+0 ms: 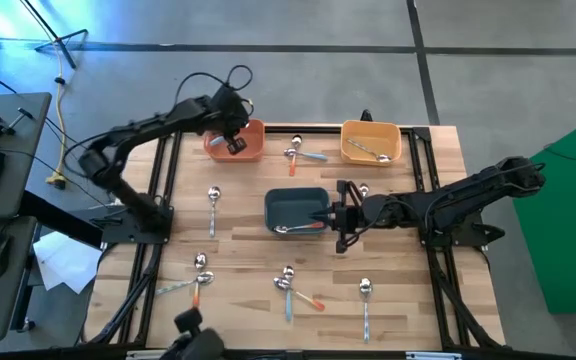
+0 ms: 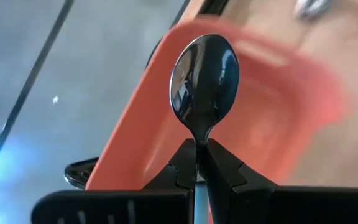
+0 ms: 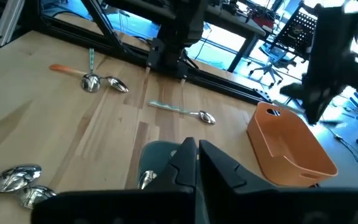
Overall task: Sort silverware by color (type)
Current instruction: Put the blue spoon into the orange bin
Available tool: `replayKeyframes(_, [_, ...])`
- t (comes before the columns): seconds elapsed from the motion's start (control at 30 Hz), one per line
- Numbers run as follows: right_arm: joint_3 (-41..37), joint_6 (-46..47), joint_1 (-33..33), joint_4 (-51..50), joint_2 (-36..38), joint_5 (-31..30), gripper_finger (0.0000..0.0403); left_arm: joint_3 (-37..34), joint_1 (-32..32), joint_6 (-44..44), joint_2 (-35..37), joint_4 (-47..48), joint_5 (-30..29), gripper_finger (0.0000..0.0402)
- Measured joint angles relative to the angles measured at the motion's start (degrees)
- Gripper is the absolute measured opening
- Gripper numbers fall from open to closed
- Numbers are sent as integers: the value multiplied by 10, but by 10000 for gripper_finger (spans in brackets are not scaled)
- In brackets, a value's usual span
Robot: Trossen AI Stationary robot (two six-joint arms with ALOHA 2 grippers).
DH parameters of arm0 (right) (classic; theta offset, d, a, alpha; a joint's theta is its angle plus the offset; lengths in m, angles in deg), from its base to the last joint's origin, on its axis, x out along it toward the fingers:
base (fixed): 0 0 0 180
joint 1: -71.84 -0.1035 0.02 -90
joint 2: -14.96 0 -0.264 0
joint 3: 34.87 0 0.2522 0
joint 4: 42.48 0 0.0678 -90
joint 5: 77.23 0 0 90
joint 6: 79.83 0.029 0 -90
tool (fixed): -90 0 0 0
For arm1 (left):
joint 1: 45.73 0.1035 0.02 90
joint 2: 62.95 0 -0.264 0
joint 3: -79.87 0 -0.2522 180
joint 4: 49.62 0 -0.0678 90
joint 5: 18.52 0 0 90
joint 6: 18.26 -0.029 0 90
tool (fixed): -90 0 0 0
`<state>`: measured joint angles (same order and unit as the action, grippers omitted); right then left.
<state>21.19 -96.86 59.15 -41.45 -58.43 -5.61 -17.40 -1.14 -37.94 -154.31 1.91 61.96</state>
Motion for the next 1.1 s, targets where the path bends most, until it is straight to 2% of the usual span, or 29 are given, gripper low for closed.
replayKeyframes(0.17, [0,1,0,0,0,4,2,0,17,-22,-72,-44,-13,1])
replayKeyframes(0.47, [0,2,0,0,0,6,0,35,23,-32,-151,-60,17,1])
replayKeyframes(0.93, [0,5,0,0,0,6,0,38,22,-24,-162,-47,35,2])
replayKeyframes(1.1, [0,2,0,-1,0,6,0,38,22,0,-162,-46,37,26])
